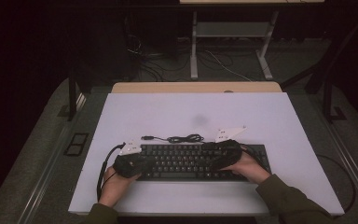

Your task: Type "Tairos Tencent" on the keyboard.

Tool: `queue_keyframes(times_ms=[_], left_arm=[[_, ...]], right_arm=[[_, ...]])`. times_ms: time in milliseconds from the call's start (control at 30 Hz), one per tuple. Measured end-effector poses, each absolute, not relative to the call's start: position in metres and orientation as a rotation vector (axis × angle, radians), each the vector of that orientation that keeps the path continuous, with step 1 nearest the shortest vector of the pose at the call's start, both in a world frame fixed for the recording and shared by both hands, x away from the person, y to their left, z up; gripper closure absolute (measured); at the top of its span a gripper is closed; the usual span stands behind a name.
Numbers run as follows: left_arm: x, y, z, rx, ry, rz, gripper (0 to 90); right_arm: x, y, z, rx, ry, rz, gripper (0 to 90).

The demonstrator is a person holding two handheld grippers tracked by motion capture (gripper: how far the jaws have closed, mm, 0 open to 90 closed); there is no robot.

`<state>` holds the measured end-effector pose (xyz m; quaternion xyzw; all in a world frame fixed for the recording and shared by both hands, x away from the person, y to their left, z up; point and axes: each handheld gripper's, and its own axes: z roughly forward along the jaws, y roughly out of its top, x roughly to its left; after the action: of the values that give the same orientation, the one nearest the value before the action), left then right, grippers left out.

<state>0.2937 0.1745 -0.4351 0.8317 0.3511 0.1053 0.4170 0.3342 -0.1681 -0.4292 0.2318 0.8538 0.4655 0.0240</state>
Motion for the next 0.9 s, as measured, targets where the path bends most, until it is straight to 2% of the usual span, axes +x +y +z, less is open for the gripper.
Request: queue_keyframes(times_ms=[367,567,900], left_arm=[[0.2916,0.1742,-0.4322,2.054,0.879,0.251,88.7],[0.2903,0.1733,-0.4311,2.05,0.87,0.245,79.4],[0.2878,0.1713,-0.4306,2.039,0.874,0.266,55.7]], right_arm=[[0.3346,-0.1675,-0.429,0.712,2.641,1.448,25.5],[0.3358,-0.1642,-0.4284,0.727,2.645,1.461,26.3],[0.3391,-0.1586,-0.4259,0.748,2.635,1.484,35.0]])
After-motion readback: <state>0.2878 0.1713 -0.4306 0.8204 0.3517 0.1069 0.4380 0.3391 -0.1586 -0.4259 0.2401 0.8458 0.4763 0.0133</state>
